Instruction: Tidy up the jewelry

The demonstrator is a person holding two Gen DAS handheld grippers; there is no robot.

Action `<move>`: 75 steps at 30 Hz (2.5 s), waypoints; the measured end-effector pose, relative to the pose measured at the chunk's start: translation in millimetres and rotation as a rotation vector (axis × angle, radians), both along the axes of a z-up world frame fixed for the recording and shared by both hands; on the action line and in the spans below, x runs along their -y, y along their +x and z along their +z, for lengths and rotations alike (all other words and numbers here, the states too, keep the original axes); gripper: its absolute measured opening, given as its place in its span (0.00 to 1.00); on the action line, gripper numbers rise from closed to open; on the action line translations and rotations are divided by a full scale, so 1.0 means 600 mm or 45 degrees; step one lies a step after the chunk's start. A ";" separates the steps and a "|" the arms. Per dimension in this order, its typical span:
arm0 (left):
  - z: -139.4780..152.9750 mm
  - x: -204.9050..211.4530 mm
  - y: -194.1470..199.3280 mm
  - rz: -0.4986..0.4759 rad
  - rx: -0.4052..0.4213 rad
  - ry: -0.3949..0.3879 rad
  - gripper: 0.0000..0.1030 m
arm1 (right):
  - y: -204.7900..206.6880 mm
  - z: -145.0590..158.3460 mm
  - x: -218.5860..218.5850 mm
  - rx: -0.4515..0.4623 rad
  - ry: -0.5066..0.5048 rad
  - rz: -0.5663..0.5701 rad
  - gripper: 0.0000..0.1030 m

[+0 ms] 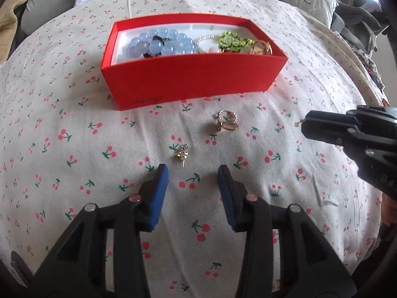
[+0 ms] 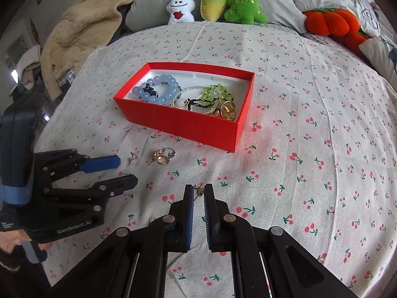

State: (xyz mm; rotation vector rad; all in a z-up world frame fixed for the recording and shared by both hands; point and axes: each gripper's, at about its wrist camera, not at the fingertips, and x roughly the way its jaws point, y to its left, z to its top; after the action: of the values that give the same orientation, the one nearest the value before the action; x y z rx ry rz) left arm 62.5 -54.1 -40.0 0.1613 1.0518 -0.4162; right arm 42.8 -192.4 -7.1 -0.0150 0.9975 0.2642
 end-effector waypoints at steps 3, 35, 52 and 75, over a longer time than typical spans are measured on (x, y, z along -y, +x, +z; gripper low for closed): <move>0.000 0.005 0.005 0.018 0.024 0.013 0.38 | -0.002 -0.004 0.000 -0.007 -0.001 0.005 0.08; 0.125 -0.039 0.089 0.216 0.076 -0.237 0.11 | 0.099 0.080 0.025 0.071 0.189 -0.131 0.08; 0.097 -0.022 0.165 0.311 0.017 -0.358 0.12 | 0.189 0.041 0.013 -0.013 0.295 -0.168 0.08; 0.103 -0.060 0.085 0.353 0.017 -0.062 0.74 | 0.106 0.071 0.010 0.039 0.128 -0.027 0.14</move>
State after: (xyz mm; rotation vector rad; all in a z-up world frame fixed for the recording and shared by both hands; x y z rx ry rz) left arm 113.8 -18.4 21.9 -0.0257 1.0332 -0.1895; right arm 106.6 -198.2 35.8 0.0828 0.9528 0.2933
